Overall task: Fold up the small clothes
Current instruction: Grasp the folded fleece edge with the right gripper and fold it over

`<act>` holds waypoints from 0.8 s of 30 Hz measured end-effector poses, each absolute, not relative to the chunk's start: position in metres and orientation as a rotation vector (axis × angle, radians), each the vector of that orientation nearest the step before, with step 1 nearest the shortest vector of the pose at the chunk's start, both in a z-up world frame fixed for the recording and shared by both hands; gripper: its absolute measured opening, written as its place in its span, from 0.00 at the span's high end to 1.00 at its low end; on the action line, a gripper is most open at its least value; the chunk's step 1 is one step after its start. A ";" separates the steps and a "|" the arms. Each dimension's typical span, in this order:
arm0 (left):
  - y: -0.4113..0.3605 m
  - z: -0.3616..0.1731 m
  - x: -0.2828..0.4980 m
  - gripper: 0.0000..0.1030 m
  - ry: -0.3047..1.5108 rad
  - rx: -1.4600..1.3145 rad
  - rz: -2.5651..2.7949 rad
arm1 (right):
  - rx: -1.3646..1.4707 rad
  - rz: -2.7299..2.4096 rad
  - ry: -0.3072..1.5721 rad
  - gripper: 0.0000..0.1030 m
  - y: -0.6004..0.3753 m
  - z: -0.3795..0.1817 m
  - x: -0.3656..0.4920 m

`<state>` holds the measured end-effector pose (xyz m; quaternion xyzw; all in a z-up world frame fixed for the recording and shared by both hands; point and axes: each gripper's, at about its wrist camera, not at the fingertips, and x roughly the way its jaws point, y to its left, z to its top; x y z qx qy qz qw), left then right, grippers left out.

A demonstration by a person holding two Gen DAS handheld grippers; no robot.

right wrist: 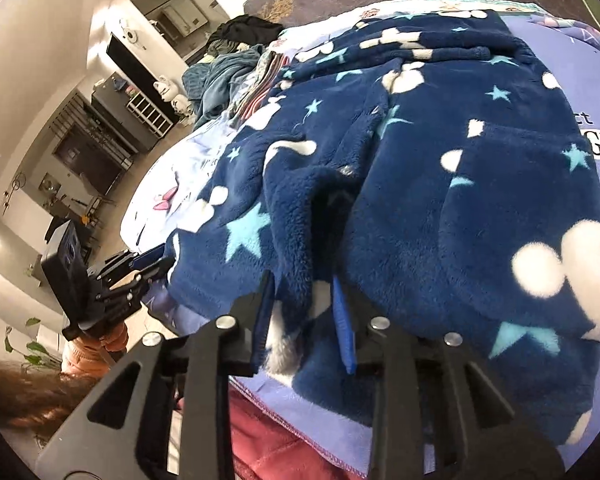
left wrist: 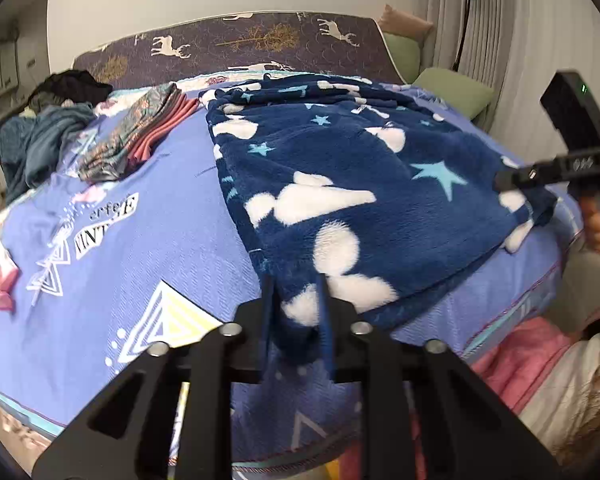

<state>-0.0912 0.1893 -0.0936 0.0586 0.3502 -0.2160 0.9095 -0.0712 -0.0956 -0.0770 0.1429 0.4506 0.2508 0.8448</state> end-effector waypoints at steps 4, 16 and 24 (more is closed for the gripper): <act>0.199 -0.093 -0.094 0.88 0.725 0.094 -0.427 | 0.335 0.564 0.967 0.91 -0.091 -0.085 -0.072; 0.203 -0.078 -0.097 0.42 0.700 0.030 -0.441 | 0.272 0.457 0.852 0.63 -0.126 -0.061 -0.096; 0.193 -0.086 -0.075 0.42 0.749 0.008 -0.416 | 0.179 0.249 0.794 0.75 -0.166 -0.060 -0.126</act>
